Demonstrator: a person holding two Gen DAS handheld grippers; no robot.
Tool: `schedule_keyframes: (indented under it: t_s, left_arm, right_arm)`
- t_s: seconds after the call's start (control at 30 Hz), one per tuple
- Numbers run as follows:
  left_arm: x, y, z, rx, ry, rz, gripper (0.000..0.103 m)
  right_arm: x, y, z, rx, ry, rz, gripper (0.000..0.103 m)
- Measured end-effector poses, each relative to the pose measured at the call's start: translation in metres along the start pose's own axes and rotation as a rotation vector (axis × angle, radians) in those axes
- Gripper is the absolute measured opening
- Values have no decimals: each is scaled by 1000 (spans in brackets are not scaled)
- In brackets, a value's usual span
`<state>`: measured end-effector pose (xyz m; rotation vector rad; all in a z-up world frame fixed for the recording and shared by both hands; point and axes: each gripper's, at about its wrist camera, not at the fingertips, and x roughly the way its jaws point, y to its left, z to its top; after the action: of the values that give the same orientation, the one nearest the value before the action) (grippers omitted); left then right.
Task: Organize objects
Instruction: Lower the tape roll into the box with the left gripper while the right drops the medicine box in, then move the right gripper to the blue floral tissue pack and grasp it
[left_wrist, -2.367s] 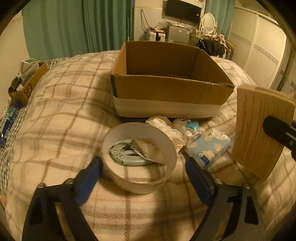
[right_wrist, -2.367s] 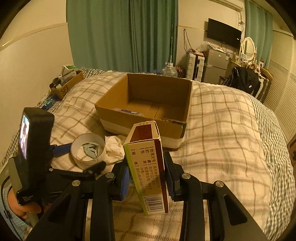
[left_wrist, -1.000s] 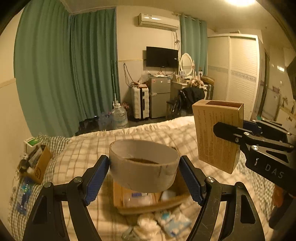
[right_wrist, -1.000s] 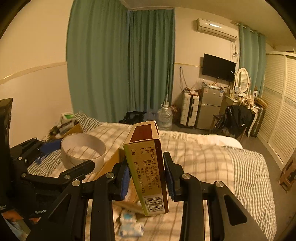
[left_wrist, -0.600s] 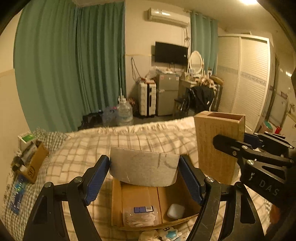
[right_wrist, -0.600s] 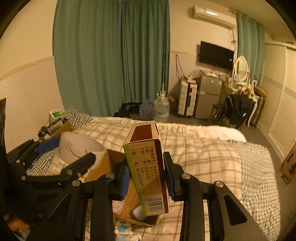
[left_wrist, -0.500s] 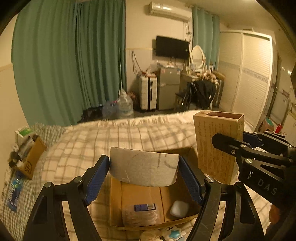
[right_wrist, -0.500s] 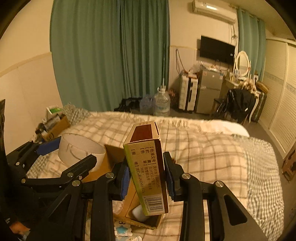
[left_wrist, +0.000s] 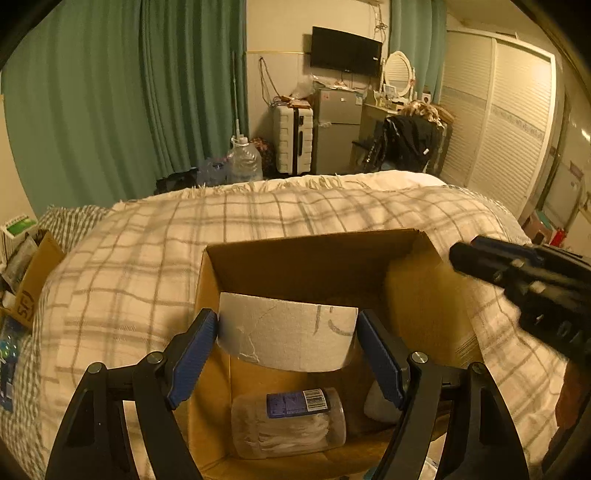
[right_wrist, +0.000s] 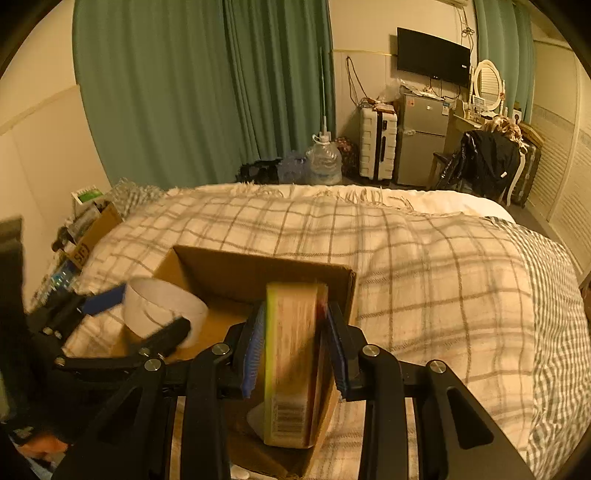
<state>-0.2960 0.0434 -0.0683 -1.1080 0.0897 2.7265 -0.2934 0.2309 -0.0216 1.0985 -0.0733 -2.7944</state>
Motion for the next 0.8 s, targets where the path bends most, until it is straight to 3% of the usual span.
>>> schedule_keyframes:
  t_s: [0.03,0.1,0.13,0.33,0.53,0.8]
  left_arm:
    - [-2,0,0,-8,-2,-4,81]
    - [-9,2,0,-17,-12,7,85]
    - [-14,2,0,-14,-21,23,93]
    - [-77,4,1,35,-117,59,103]
    - [-135,7,-6,30,-159,67,103]
    - [-175,16,-57,-15,-160,76,103]
  right_arm:
    - [-3,-1,1,11,-10,7,34]
    - [-14,-3,2,33,-37,3,62]
    - [-23,-4,1,43,-52,-7,65]
    - [-92,-2,-6,39,-111,-64,71]
    - [-174,13,-23,1,-173,-154,81]
    - [-209,47,-60,-66,-194,-167,82]
